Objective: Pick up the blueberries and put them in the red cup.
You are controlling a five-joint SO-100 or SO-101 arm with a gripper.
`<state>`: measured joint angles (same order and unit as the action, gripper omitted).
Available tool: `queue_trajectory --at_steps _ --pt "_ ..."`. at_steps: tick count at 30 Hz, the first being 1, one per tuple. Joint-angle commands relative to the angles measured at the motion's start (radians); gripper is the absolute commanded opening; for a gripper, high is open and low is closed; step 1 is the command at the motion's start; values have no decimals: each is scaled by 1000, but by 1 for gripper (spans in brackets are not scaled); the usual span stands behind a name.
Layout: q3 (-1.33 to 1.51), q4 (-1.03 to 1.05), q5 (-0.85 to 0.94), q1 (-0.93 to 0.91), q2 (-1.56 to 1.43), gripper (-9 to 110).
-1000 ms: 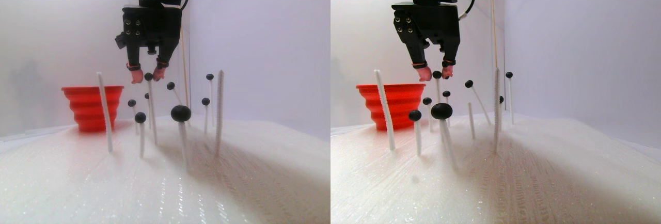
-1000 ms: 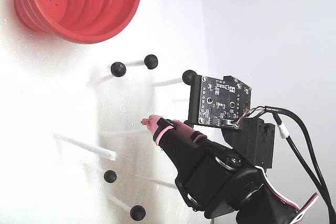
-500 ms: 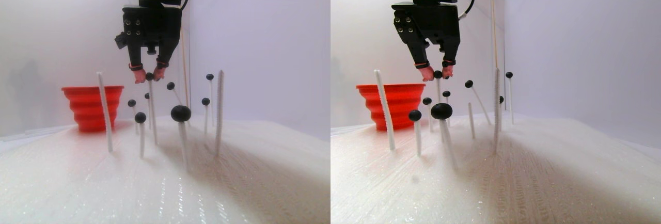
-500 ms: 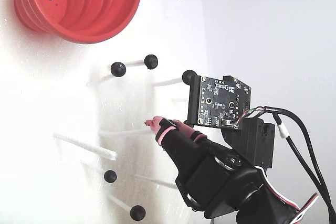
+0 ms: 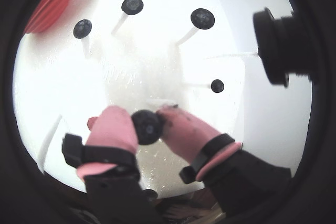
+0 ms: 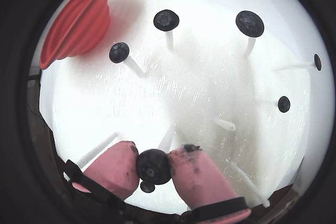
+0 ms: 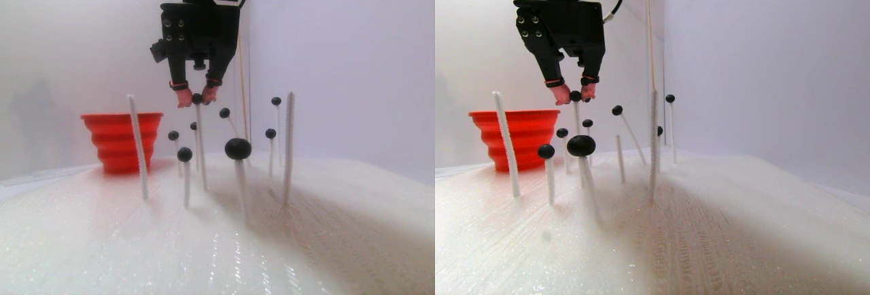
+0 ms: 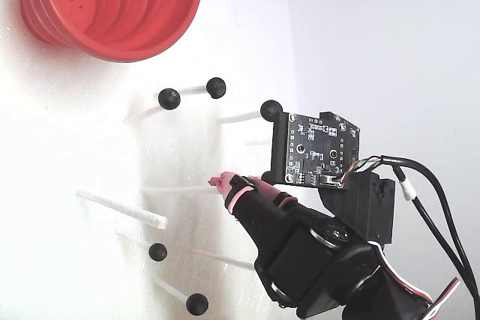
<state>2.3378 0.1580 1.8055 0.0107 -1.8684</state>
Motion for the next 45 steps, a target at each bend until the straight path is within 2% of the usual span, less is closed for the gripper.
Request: queue_trajectory --at_steps 1,33,45 --pt "-18 2 2 18 -123 9" --pt "-49 63 -32 112 -195 10" --pt "-109 -25 -55 196 -98 10"
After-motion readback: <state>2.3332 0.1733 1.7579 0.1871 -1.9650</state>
